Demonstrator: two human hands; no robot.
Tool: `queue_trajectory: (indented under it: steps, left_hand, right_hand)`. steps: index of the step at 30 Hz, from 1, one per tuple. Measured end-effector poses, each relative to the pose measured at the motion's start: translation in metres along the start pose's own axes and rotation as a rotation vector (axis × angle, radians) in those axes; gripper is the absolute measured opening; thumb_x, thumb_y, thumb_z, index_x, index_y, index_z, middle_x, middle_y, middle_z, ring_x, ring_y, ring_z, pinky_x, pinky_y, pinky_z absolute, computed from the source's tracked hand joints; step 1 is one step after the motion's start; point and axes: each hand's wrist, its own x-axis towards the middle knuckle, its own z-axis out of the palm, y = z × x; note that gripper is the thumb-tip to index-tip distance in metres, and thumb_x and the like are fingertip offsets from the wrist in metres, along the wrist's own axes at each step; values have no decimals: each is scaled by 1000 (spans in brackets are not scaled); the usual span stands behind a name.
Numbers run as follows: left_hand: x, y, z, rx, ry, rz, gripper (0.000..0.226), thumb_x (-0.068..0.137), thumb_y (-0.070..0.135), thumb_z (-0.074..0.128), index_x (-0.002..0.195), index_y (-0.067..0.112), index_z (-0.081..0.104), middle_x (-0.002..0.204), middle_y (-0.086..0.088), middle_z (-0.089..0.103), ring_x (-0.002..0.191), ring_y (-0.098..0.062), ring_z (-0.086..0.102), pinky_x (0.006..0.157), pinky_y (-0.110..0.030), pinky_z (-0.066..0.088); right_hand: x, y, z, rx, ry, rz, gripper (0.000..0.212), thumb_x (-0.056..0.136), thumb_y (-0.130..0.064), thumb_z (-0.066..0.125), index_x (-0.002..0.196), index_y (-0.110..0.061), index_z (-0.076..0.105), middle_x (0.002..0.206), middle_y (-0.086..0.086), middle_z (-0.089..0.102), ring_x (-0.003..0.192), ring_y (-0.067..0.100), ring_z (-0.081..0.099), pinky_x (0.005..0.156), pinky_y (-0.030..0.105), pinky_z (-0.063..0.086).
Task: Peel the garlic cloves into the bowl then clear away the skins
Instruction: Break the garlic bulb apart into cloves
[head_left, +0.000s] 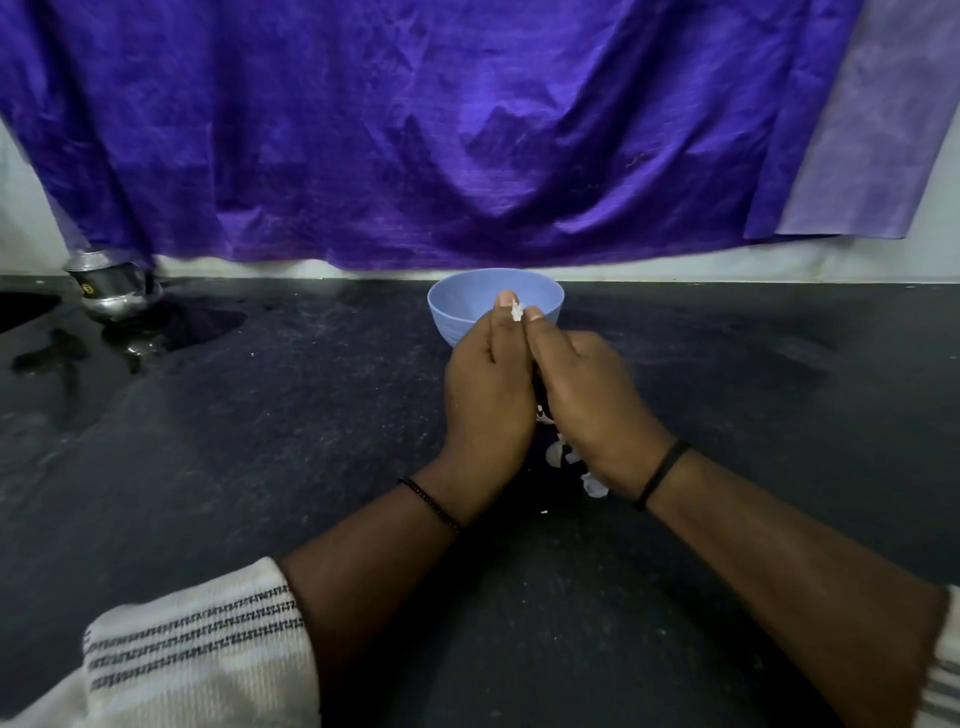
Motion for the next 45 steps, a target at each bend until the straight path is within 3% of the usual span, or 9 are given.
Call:
queue_trajectory:
  steps: [5,12,19,22,25,29,34,42,45]
  left_hand:
    - [-2,-1,1,-9,-6,-10,46,107,32,37,87,-1,62,84,-20,69,80,-29,67,70,-45,55]
    - [-3,5,-3,-101,-101,-31,51,105,37,37,96,-8,60,95,-34,63,92,-49,61,78,-57,53]
    - [5,13,-10,-284,-192,-370,34,105,38,41,102,16,67,99,-17,72,88,-24,68,76,-36,56]
    - [9,17,-14,-300,-231,-485,37,102,46,43,99,15,65,69,-6,65,57,-15,60,50,-22,45]
    - [11,18,-15,-174,-270,-413,45,103,49,38,88,14,61,58,-4,51,42,-9,43,43,-18,30]
    - [9,13,-14,-131,-337,-293,46,107,39,33,84,5,54,55,-8,50,43,-11,51,42,-18,40]
    - [15,0,-18,102,-375,-320,43,107,39,32,83,11,53,54,-4,53,37,-7,43,35,-16,29]
    - [29,-7,-31,311,-420,-205,39,105,38,43,78,13,58,64,-8,59,39,-13,46,39,-18,35]
    - [29,-7,-34,357,-485,-183,41,103,44,43,80,14,60,67,-8,65,41,-12,49,41,-18,37]
  right_hand:
    - [1,4,1,80,9,-3,45,105,-38,41,87,-17,77,84,4,76,86,17,72,83,42,57]
    - [-3,6,-5,93,-55,-116,49,107,-30,36,66,-25,63,51,-17,60,56,-3,57,58,15,41]
    - [-2,14,-1,-91,10,-274,55,106,-31,38,54,-36,54,49,-20,54,51,1,52,54,17,35]
    - [-2,11,-4,-80,-43,-257,47,107,-30,39,62,-30,52,50,-19,53,49,1,49,52,13,35]
    - [1,9,-13,58,-128,-93,47,105,-37,40,63,-16,48,53,-10,45,48,4,38,49,18,33]
    - [3,14,-20,15,-245,42,42,105,-40,39,76,-15,55,61,-6,48,50,7,41,46,19,35]
    - [4,21,-23,-1,-298,187,34,106,-33,43,81,-13,55,65,0,51,47,11,45,34,20,28]
    - [12,33,-36,-476,-184,-111,29,100,-31,53,78,-14,62,72,-1,67,56,4,56,57,25,44]
    - [12,36,-39,-516,-129,-191,24,97,-31,61,77,-18,63,66,-7,62,62,4,56,54,20,40]
